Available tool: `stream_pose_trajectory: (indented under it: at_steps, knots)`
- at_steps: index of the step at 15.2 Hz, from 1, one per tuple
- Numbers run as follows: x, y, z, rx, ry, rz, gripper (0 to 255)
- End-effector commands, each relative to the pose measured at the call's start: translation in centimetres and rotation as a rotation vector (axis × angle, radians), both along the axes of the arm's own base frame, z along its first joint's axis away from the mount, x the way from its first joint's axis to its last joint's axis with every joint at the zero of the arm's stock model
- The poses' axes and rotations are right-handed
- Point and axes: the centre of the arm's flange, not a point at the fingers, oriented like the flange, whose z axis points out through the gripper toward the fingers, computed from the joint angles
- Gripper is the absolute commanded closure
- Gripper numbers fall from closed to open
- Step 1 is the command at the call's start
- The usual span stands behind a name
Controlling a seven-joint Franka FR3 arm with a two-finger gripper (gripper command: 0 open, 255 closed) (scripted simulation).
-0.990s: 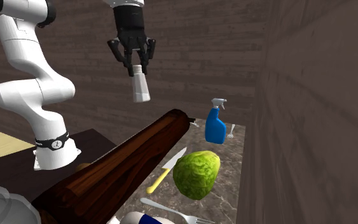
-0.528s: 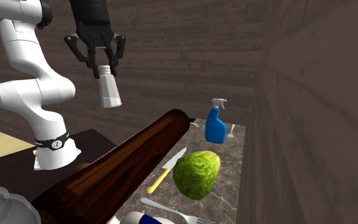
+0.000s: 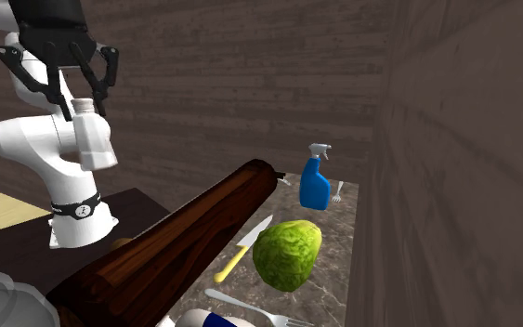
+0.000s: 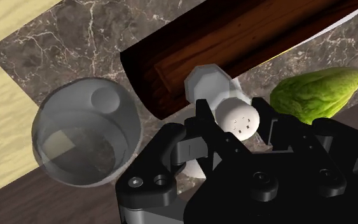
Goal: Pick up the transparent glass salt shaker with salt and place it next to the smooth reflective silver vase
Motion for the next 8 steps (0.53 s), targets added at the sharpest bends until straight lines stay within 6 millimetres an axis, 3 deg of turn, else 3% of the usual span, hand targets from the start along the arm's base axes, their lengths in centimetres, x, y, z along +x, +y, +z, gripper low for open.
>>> stream_pose_trajectory:
  at_steps: [1, 8]
  knots:
    - [-0.4, -2.8, -0.1, 0.0, 0.0, 0.002, 255]
    - [-1.8, -11.9, -0.1, 0.0, 0.0, 0.002, 255]
